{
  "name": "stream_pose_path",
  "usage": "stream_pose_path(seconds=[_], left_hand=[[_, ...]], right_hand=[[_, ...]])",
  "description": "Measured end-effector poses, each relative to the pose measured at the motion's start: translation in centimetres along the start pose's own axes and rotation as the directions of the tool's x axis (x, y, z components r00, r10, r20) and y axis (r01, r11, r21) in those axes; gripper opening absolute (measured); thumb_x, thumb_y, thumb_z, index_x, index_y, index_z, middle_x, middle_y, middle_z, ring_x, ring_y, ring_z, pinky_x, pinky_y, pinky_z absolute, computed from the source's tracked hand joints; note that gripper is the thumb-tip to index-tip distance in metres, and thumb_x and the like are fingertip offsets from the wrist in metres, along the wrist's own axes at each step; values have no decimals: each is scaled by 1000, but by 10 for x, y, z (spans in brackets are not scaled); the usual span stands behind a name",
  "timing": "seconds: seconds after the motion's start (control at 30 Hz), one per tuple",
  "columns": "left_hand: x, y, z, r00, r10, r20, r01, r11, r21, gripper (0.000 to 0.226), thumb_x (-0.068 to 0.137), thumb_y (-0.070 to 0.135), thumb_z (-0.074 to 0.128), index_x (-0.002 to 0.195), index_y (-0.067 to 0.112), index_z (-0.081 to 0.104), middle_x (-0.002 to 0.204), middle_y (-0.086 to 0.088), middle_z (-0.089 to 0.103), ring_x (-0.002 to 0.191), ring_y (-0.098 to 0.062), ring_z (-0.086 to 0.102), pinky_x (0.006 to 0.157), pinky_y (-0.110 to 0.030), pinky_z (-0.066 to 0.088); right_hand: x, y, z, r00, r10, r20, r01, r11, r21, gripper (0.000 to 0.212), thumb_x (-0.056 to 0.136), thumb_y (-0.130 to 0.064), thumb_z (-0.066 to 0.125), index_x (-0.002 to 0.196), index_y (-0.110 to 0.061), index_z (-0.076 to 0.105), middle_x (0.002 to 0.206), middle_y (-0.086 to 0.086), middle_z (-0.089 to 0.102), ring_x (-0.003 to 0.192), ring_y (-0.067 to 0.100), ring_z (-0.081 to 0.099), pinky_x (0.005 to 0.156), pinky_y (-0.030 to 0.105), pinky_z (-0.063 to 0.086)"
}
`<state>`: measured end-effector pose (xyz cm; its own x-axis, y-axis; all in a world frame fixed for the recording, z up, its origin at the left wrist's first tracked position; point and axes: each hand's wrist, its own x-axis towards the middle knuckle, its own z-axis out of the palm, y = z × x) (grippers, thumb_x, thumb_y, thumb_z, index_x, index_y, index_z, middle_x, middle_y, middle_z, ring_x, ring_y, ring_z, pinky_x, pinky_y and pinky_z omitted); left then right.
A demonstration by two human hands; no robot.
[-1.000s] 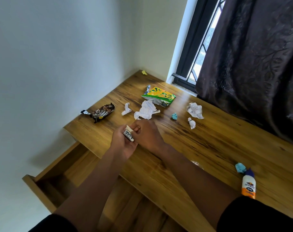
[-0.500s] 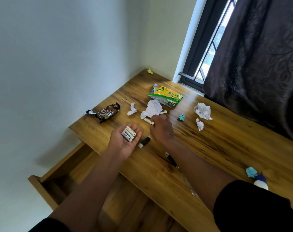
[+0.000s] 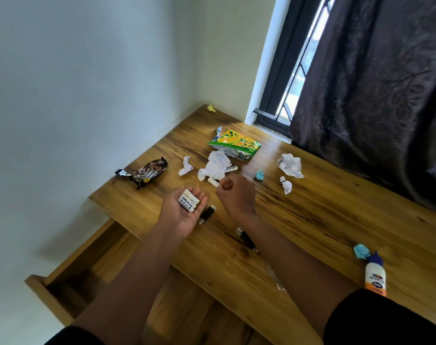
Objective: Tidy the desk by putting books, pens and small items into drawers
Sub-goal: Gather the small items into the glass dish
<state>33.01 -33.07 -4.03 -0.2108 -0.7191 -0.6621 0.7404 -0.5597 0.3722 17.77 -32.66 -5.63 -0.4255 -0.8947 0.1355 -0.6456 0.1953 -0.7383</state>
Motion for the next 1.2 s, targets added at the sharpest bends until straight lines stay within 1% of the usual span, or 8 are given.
stream_pose_path(seconds=[0.17,0.27,0.5,0.57,0.67,0.77,0.97,1.2], left_hand=[[-3,-13,16,999,-26,27,24,998,63,29,101,25,56,116,1,64,107,-16,71,101,-26,69,88,-41,56],[-5,-16,21,996,-36,78,30,997,72,34,100,30,59,118,2,64,109,-17,72,104,-28,69,92,-41,57],[-8,-22,29,993,-81,90,68,988,135,16,98,25,61,97,10,65,84,-10,75,71,-22,75,60,-30,62],[-9,-23,30,993,-70,98,53,985,166,14,99,17,61,99,5,68,87,-13,77,75,-23,77,64,-30,64],[-7,-25,30,995,-35,96,24,993,119,24,101,8,59,122,-1,63,110,-17,75,98,-26,76,91,-37,61],[-6,-25,27,997,-36,68,33,999,43,30,100,-2,56,130,-5,58,115,-21,71,110,-31,71,83,-43,63],[-10,-26,19,997,-57,46,57,998,7,32,98,-6,52,129,-7,58,122,-23,68,116,-33,66,78,-47,64],[-7,-24,20,994,-90,68,93,995,-44,41,94,-4,45,132,-10,57,114,-25,70,110,-37,68,91,-49,56]], right_hand=[[-10,-12,-14,996,-59,66,43,976,214,8,81,-16,79,88,-16,77,78,-8,74,72,3,69,68,22,59],[-17,-14,-15,987,-130,95,104,966,237,8,81,-14,79,89,-15,78,78,-10,74,71,3,69,66,21,59],[-32,-6,-16,961,-259,101,239,955,176,12,80,-16,80,92,-16,77,85,-9,73,73,5,67,65,24,57],[-30,-6,-20,953,-287,96,268,948,173,10,82,-22,80,91,-18,78,84,-8,73,72,5,67,64,26,57],[-18,0,-24,963,-271,-4,270,956,114,14,88,-31,72,84,-18,77,75,-8,71,66,7,64,61,30,54],[8,16,-27,975,-213,-62,210,977,-46,13,89,-18,65,87,-12,76,82,2,71,74,16,64,68,36,55],[49,35,-23,967,-212,141,240,944,-227,22,87,-7,61,102,-8,77,102,10,74,97,27,65,85,36,53],[68,40,-22,946,-210,245,276,921,-275,29,90,-9,62,117,-12,73,121,9,69,111,29,62,93,39,53]])
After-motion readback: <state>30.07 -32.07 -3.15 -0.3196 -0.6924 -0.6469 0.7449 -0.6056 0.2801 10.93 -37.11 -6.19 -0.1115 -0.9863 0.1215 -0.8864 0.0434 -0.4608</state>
